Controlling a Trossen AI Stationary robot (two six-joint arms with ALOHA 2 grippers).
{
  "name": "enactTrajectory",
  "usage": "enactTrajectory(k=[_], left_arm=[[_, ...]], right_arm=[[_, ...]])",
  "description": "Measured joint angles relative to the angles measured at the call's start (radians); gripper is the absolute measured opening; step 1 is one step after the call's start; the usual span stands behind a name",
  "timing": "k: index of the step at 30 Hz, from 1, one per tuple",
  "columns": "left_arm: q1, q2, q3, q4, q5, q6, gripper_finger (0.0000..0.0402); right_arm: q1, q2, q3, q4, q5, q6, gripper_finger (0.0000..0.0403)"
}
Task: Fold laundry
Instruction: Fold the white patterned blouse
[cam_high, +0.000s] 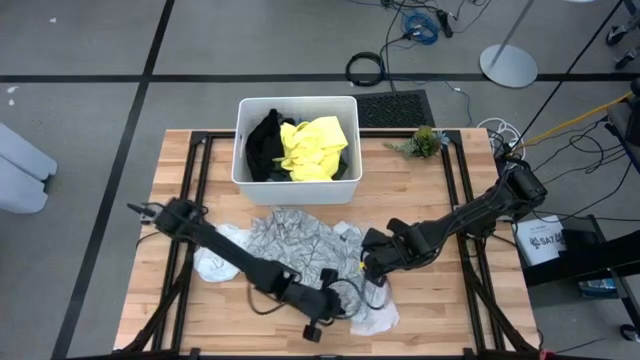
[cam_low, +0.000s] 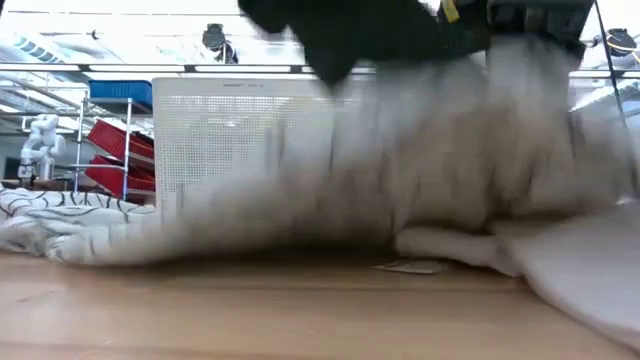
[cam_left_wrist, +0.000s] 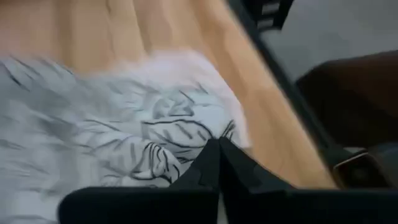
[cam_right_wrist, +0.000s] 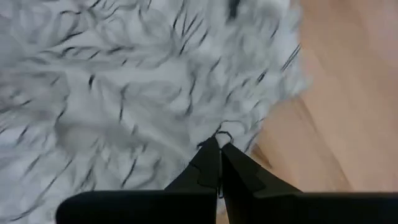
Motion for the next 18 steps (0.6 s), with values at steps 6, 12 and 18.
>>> enactTrajectory(k=[6,12,18], left_arm=[[-0.075,-0.206,0.001,-0.105,-0.184,0.087,0.0001],[-0.136,-0.443,0.002,-0.371,-0.433,0.046,0.0001],[-0.166,-0.611,-0.002,-0.777,-0.639,-0.227,0.0]], right_arm=[[-0.001,0.0,0.074,-0.002,0.105,-0.035,0.0],[-0.003,-0.001,0.178,0.041,0.231,-0.122,0.0],[-0.045,0.013,0.195,0.255,0.236,-0.289,0.0]])
